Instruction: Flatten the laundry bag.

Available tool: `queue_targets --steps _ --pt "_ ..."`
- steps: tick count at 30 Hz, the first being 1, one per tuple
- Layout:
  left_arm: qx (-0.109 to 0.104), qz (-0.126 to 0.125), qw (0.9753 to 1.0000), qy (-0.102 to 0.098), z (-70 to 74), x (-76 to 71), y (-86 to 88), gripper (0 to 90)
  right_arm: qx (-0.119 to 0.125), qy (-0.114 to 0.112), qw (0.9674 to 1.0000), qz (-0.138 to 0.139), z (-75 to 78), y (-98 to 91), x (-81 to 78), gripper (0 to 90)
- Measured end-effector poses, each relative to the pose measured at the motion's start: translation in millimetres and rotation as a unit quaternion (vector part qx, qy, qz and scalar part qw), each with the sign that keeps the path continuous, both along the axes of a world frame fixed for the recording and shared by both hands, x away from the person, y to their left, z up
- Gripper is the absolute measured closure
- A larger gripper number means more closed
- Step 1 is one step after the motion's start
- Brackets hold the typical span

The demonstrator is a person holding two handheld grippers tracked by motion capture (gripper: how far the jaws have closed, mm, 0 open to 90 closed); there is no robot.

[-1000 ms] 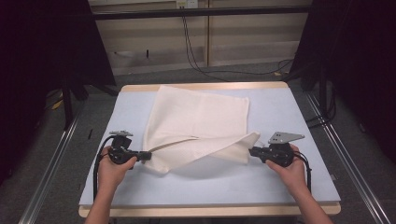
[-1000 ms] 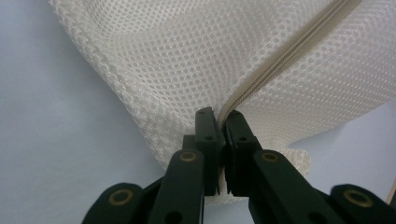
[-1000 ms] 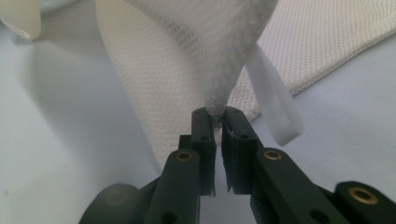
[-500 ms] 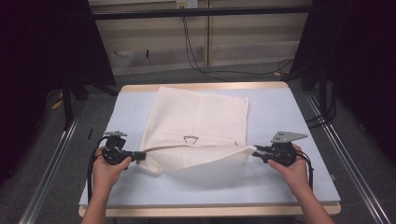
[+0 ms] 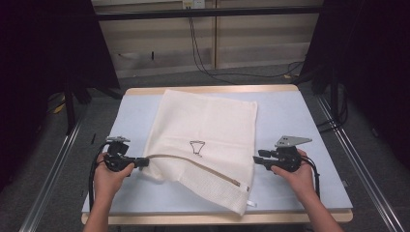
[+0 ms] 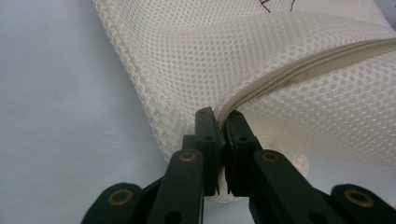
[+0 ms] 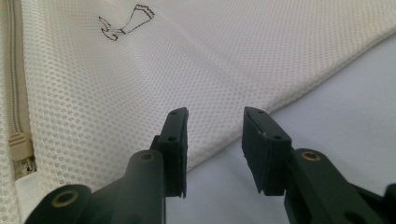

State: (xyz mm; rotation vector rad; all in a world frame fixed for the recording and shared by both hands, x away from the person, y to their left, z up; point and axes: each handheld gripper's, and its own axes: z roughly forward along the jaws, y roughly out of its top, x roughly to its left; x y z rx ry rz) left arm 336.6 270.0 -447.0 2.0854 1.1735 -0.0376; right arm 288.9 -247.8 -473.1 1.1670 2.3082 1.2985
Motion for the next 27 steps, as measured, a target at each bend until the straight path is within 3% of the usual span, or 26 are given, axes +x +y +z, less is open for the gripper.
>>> queue_targets --steps 11,14,16,19,22,27 --pt "0.006 -0.004 1.0 0.003 0.0 -0.7 -3.0 85.5 -0.023 0.009 0.9986 0.047 -6.2 21.9 -0.5 55.2" --pt "0.003 0.001 1.0 0.002 -0.5 -1.2 -4.6 85.5 -0.051 0.01 0.9966 0.065 -10.7 28.3 -2.2 49.2" --pt "0.009 -0.004 1.0 0.0 -0.7 -0.7 -4.5 85.5 -0.053 0.009 0.9962 0.068 -11.7 29.1 -2.3 48.1" --pt "0.008 -0.003 1.0 0.003 -2.1 -0.7 -6.3 85.5 -0.082 -0.013 0.9939 0.072 -13.6 34.5 -6.2 49.1" --pt "0.01 -0.005 0.9999 0.002 -2.0 -0.5 -6.4 85.4 -0.097 -0.014 0.9932 0.062 -12.7 38.3 -8.4 51.5" --pt "0.011 -0.002 0.9999 -0.002 -1.8 -1.5 -7.2 85.4 -0.091 0.003 0.9934 0.069 -11.6 40.7 -7.2 67.8"
